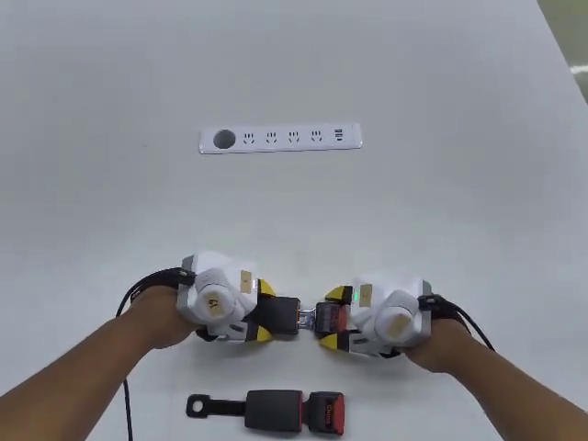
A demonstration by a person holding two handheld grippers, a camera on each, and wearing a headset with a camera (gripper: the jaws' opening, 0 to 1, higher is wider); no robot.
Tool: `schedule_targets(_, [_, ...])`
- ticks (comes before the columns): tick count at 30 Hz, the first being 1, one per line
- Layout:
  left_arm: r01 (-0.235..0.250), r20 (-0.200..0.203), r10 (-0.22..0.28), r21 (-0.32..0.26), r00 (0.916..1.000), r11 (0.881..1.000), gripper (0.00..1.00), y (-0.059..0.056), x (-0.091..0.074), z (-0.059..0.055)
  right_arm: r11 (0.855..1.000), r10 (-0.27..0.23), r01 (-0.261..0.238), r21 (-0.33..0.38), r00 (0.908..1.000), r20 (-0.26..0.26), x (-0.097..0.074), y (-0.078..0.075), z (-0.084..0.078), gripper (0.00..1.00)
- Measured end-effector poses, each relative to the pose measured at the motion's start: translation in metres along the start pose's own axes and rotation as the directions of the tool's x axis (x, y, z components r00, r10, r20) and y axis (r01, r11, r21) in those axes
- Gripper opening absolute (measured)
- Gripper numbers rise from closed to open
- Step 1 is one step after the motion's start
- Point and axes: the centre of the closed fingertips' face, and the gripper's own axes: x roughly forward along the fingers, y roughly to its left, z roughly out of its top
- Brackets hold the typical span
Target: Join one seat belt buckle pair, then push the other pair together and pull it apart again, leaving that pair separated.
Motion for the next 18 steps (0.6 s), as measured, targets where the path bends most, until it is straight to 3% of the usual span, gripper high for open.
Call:
schedule_targets(5, [0.015,-0.01,-0.015,0.015,0.9998,1.0,0.33,0.0,0.0,-0.001,1.0,-0.003,0.003,0.01,0.9999,0.014,0.005,-0.001,0.005,0.33])
schedule_targets(6, [0.019,-0.01,-0.019,0.043,0.9998,0.999,0.33,0.0,0.002,0.001,1.0,0.0,-0.001,0.004,0.9999,0.017,0.007,0.0,0.006,0.33])
schedule_targets(7, [0.022,-0.008,-0.022,0.027,0.9997,0.999,0.33,-0.004,0.002,0.003,1.0,0.003,-0.003,0.005,0.9998,0.017,0.008,0.0,0.007,0.33])
schedule_targets(18, [0.006,-0.003,-0.006,0.007,1.0,1.0,0.33,0.0,0.001,0.003,1.0,-0.011,0.011,0.017,0.9999,0.008,0.008,0.0,0.013,0.32])
